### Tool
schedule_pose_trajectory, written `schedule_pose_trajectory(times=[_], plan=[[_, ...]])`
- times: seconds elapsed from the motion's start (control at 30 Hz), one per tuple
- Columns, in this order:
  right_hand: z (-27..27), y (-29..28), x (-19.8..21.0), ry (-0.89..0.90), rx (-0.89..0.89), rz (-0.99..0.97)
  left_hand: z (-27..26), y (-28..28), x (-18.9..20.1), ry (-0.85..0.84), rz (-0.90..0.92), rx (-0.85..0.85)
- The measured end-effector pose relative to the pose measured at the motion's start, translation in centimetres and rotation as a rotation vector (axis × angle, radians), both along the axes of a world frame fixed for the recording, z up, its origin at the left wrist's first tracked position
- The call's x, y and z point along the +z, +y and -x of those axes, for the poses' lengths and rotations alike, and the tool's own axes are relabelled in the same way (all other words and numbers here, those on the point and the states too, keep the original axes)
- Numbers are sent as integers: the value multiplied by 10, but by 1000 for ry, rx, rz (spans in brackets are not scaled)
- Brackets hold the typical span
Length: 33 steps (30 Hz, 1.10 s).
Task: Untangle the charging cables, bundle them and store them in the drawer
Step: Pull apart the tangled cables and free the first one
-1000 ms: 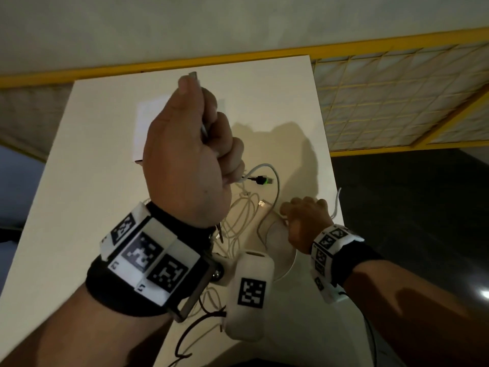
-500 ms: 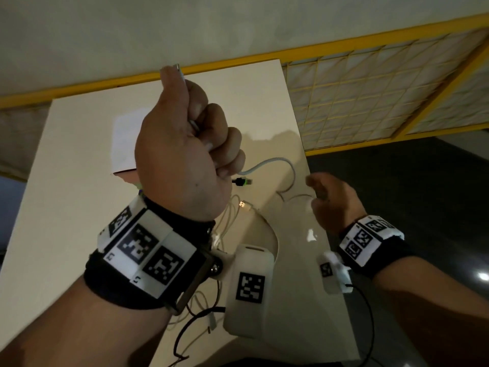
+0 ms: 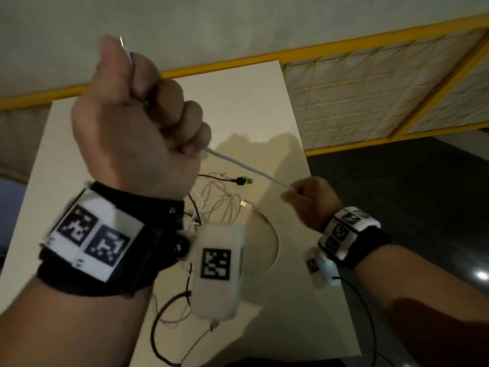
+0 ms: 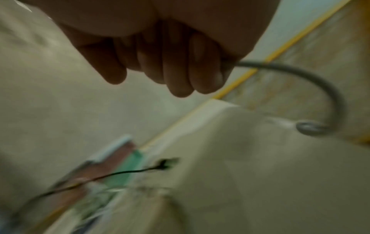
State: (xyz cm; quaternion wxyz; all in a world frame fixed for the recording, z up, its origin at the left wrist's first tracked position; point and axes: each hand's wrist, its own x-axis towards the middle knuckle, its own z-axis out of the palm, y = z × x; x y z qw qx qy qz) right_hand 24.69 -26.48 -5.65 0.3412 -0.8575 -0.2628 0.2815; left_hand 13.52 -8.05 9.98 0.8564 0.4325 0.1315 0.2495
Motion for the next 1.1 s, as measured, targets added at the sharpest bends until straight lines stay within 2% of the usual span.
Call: schedule_pose_trajectory(times=[0.13,0.2,0.27,0.3,0.37,0.43,0.47,0.53,0.57,0.63,0.7,0.8,0.9,1.03,1.1], plan=[[-19,-40,-28,24,-133,203,-2,-24,-18,137,-26,78],[-23,-53,-36,65,-98,320,-1,-32,-20,159,-28,92],[-19,-61,-40,117,9,424,2,-26,-16,183,-13,134],[-16,-62,-40,155,52,420,3,-20,-13,211,-9,163],[-7,-57,-36,272,75,270,6,-11,-11,311,-16,213],[-1,-42,-36,327,-28,84,9,-8,-17,415,-38,231],[-1,-32,-39,279,-87,65,11,-7,-23,477,-63,229],[2,-8,-45,117,-91,196,17,-7,-35,646,-103,168],[6,4,-47,39,-67,275,21,-7,-41,742,-101,93],[17,27,-53,-9,42,395,30,-5,-49,882,-40,-99],[29,43,-61,-70,209,522,40,-2,-55,925,35,-199],[40,54,-70,-103,265,600,52,3,-61,882,74,-201],[45,51,-58,-100,185,476,53,3,-76,811,76,-83],[44,35,-24,-47,-78,-40,43,-13,-102,770,-119,38],[47,36,-4,-125,-50,-201,38,-21,-110,739,-225,2]])
